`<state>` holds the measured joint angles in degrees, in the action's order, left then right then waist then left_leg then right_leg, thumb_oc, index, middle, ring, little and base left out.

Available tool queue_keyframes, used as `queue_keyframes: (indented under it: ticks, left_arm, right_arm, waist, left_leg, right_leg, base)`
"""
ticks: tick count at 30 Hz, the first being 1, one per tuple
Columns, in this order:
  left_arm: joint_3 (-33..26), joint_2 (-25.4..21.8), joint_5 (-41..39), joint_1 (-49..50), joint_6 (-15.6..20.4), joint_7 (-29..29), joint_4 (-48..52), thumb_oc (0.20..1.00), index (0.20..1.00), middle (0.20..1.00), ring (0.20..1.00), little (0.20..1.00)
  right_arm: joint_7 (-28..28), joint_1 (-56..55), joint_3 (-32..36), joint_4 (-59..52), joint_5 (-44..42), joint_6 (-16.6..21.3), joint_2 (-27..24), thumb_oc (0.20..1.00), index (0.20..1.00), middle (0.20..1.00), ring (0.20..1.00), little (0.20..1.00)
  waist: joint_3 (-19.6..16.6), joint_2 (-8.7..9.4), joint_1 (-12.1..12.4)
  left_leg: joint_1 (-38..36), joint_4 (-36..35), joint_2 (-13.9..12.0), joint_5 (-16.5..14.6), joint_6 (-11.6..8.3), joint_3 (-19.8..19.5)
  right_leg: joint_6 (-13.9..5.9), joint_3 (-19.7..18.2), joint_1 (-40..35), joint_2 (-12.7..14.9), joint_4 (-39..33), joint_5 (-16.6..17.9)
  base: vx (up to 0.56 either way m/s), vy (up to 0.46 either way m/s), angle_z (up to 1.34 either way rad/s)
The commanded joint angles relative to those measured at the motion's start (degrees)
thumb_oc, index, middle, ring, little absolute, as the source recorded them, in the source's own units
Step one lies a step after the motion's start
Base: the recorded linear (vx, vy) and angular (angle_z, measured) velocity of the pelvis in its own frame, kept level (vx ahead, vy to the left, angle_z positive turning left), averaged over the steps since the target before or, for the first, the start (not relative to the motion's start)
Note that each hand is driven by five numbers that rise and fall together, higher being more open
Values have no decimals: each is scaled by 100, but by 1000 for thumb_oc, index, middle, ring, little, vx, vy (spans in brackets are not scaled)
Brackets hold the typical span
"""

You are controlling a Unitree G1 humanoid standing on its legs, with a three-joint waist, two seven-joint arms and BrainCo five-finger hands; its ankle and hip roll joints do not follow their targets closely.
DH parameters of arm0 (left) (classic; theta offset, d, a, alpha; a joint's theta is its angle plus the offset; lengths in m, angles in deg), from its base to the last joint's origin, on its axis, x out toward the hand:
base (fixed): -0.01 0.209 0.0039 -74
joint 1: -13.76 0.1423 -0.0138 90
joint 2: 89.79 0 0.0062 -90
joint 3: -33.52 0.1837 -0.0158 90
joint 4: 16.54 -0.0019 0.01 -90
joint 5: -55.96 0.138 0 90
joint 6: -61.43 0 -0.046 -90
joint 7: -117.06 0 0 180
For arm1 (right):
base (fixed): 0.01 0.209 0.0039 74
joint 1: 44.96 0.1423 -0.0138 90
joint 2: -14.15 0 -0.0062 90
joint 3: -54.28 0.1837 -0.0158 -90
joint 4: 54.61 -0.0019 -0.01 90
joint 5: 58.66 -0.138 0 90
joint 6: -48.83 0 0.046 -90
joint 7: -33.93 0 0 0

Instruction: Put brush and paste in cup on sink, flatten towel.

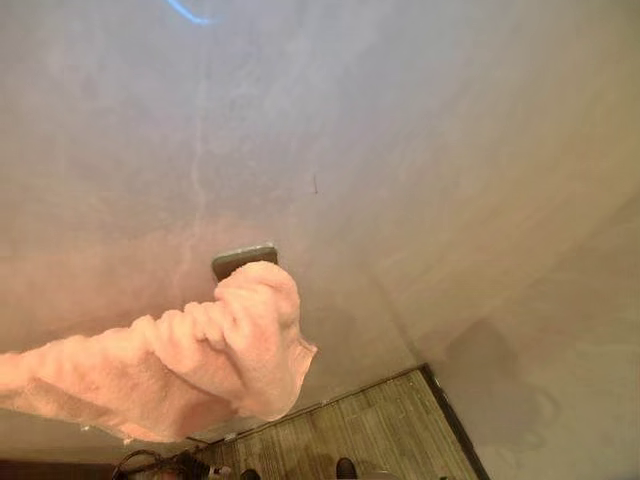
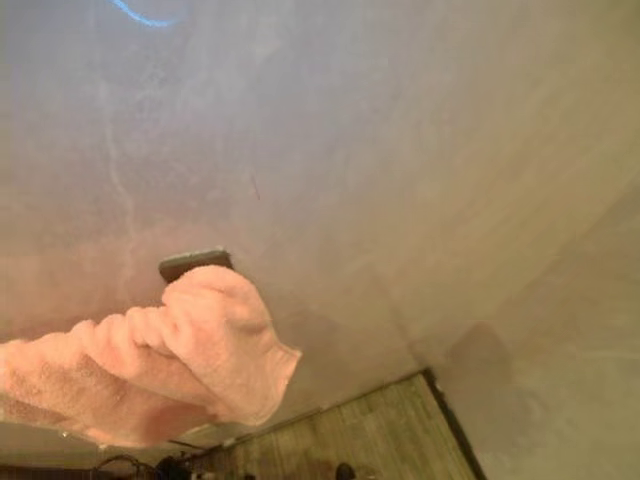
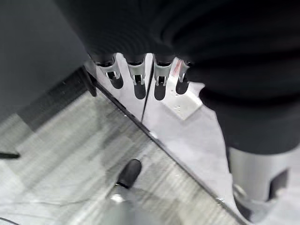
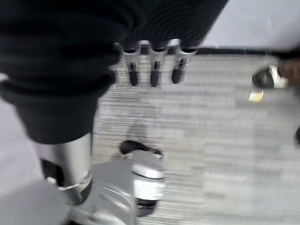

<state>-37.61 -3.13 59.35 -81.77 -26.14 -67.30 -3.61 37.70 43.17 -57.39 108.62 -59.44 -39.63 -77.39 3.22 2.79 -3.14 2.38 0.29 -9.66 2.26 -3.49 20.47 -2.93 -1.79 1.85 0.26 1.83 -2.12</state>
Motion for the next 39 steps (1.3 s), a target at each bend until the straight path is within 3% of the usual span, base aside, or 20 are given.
queue_keyframes:
  ticks: [1, 3, 6, 7, 8, 9, 11, 12, 13, 15, 17, 19, 22, 23, 24, 27, 28, 29, 34, 39]
  left_arm:
    - [-143, -227, 11, -160, 5, -114, 20, 1000, 1000, 1000, 1000, 1000]
    - [-93, -216, -131, -294, 50, -168, 26, 1000, 1000, 1000, 1000, 1000]
    - [-73, -155, -176, -322, 69, -182, 67, 1000, 1000, 1000, 1000, 1000]
    - [-64, -120, -167, -321, 53, -166, 102, 1000, 1000, 1000, 1000, 1000]
    - [-9, -85, -149, -325, 62, -148, 155, 1000, 1000, 1000, 1000, 1000]
    - [50, -68, -124, -319, 75, -134, 162, 1000, 1000, 1000, 1000, 1000]
    - [289, -32, -6, -360, 112, -93, 267, 1000, 1000, 1000, 1000, 1000]
    - [289, -32, -6, -360, 112, -93, 267, 1000, 1000, 1000, 1000, 1000]
    - [318, -30, 31, -340, 125, -88, 290, 1000, 1000, 1000, 1000, 1000]
    - [321, -25, 23, -340, 130, -98, 294, 1000, 1000, 1000, 1000, 1000]
    - [280, -55, -13, -344, 157, -105, 332, 1000, 1000, 1000, 1000, 1000]
    - [276, -83, 6, -340, 162, -102, 349, 1000, 1000, 1000, 1000, 1000]
    - [292, -141, 130, -293, 144, -70, 333, 1000, 1000, 1000, 1000, 1000]
    - [287, -143, 168, -233, 133, -52, 315, 1000, 1000, 1000, 1000, 1000]
    - [269, -153, 182, -201, 128, -35, 301, 1000, 1000, 1000, 1000, 1000]
    - [242, -138, 243, -146, 111, 10, 201, 1000, 1000, 1000, 1000, 1000]
    - [242, -138, 243, -146, 111, 9, 201, 1000, 1000, 1000, 1000, 1000]
    - [212, -94, 224, -73, 93, 5, 156, 1000, 1000, 1000, 1000, 1000]
    - [269, -34, 297, -94, 118, 28, 167, 1000, 1000, 1000, 1000, 1000]
    - [348, -28, 165, -332, 165, -51, 368, 1000, 1000, 1000, 1000, 1000]
  right_arm:
    - [-79, 137, -91, 51, 128, 87, -184, 1000, 1000, 1000, 1000, 1000]
    - [-112, 288, -144, 91, 83, 105, -220, 1000, 1000, 1000, 1000, 1000]
    - [-109, 297, -55, 93, 67, 94, -239, 1000, 1000, 1000, 1000, 1000]
    - [-102, 286, -25, 98, 105, 80, -241, 1000, 1000, 1000, 1000, 1000]
    - [-109, 279, -7, 96, 95, 70, -248, 1000, 1000, 1000, 1000, 1000]
    - [-111, 259, 9, 111, 59, 72, -263, 1000, 1000, 1000, 1000, 1000]
    - [-142, 269, 145, 112, -75, 48, -273, 1000, 1000, 1000, 1000, 1000]
    - [-142, 268, 145, 111, -75, 47, -273, 1000, 1000, 1000, 1000, 1000]
    - [-126, 298, 213, 150, -83, 15, -251, 1000, 1000, 1000, 1000, 1000]
    - [-143, 309, 255, 158, -103, 20, -245, 1000, 1000, 1000, 1000, 1000]
    - [-159, 350, 285, 102, -108, 7, -201, 1000, 1000, 1000, 1000, 1000]
    - [-160, 381, 237, 67, -83, 9, -175, 1000, 1000, 1000, 1000, 1000]
    - [-144, 462, 39, -112, -10, 30, -107, 1000, 1000, 1000, 1000, 1000]
    - [-152, 469, -53, -179, 56, 56, -94, 1000, 1000, 1000, 1000, 1000]
    - [-157, 488, -105, -224, 66, 75, -85, 1000, 1000, 1000, 1000, 1000]
    - [-157, 514, -214, -298, 39, 127, -84, 1000, 1000, 1000, 1000, 1000]
    - [-157, 514, -215, -297, 39, 128, -84, 1000, 1000, 1000, 1000, 1000]
    - [-221, 550, -264, -323, 67, 143, -67, 1000, 1000, 1000, 1000, 1000]
    - [-209, 574, -335, -356, 137, 165, -135, 1000, 1000, 1000, 1000, 1000]
    - [-282, 614, -419, -248, 288, 161, -312, 1000, 1000, 1000, 1000, 1000]
  waist:
    - [222, 71, -1]
    - [358, 111, 126]
    - [311, 72, 5]
    - [276, 41, -70]
    - [241, 11, -83]
    - [229, -24, -82]
    - [205, -101, -228]
    - [207, -99, -226]
    - [224, -124, -244]
    - [235, -120, -237]
    - [237, -142, -228]
    - [245, -139, -213]
    - [306, -162, -145]
    - [312, -177, -84]
    - [276, -184, -75]
    - [210, -179, -65]
    - [214, -179, -61]
    - [169, -154, 44]
    - [222, -153, 33]
    - [460, -66, 132]
  left_leg:
    - [316, 222, 2, 406, -248, -352]
    - [447, 245, 218, 321, -295, -1582]
    - [415, 342, 61, 304, -308, -1276]
    - [296, 425, -58, 255, -301, -890]
    - [128, 616, -99, 125, -308, -741]
    - [52, 691, -73, 14, -320, -847]
    - [1, 587, 213, -356, -202, -1072]
    - [-1, 591, 217, -361, -197, -1069]
    - [-1, 595, 403, -534, -77, -994]
    - [3, 593, 496, -572, -26, -941]
    - [6, 440, 741, -611, 71, -812]
    - [8, 386, 771, -599, 93, -760]
    - [-43, 184, 758, -495, 143, -572]
    - [-123, 57, 752, -453, 145, -465]
    - [-110, -64, 775, -365, 142, -452]
    - [-220, -321, 782, -190, 132, -431]
    - [-230, -327, 782, -188, 131, -427]
    - [-248, -370, 754, -169, 120, -326]
    - [-183, -132, 752, -243, 87, -435]
    - [446, 1045, 767, -246, -149, -867]
  right_leg:
    - [-228, -273, -65, 196, 166, 48]
    - [-174, -280, 72, 178, 350, 25]
    - [-200, -189, 141, 254, 402, 76]
    - [-213, -67, 199, 323, 439, 92]
    - [-222, 35, 255, 389, 458, 103]
    - [-234, 84, 266, 414, 470, 87]
    - [-401, 5, 352, 663, 481, 310]
    - [-405, 2, 350, 668, 480, 310]
    - [-556, -160, 403, 897, 453, 514]
    - [-611, -215, 426, 1022, 403, 660]
    - [-696, -306, 593, 1316, 208, 1102]
    - [-695, -291, 635, 1353, 178, 1193]
    - [-622, -46, 745, 1042, 438, 932]
    - [-576, 283, 689, 921, 559, 760]
    - [-536, 348, 675, 761, 589, 646]
    - [-451, 151, 607, 290, 656, 383]
    - [-451, 147, 603, 288, 657, 382]
    - [-374, 501, 545, 261, 554, 326]
    - [-307, 390, 505, 127, 464, 247]
    - [-101, 491, 391, 141, 382, 204]
  base:
    - [-53, -59, 29]
    - [-100, -73, 33]
    - [-82, 59, 20]
    - [-99, 118, 30]
    - [-125, 161, 48]
    - [-110, 238, 61]
    - [-87, 307, 45]
    - [-94, 390, 26]
    - [-54, 239, 9]
    - [-71, 304, -8]
    - [-96, 351, -27]
    - [-72, 167, -19]
    - [-87, 179, -30]
    - [-62, 142, -50]
    - [-42, 116, -65]
    - [-14, 34, -31]
    - [-10, -38, 4]
    - [-1, -72, -10]
    - [5, -84, 7]
    - [-58, -76, 28]
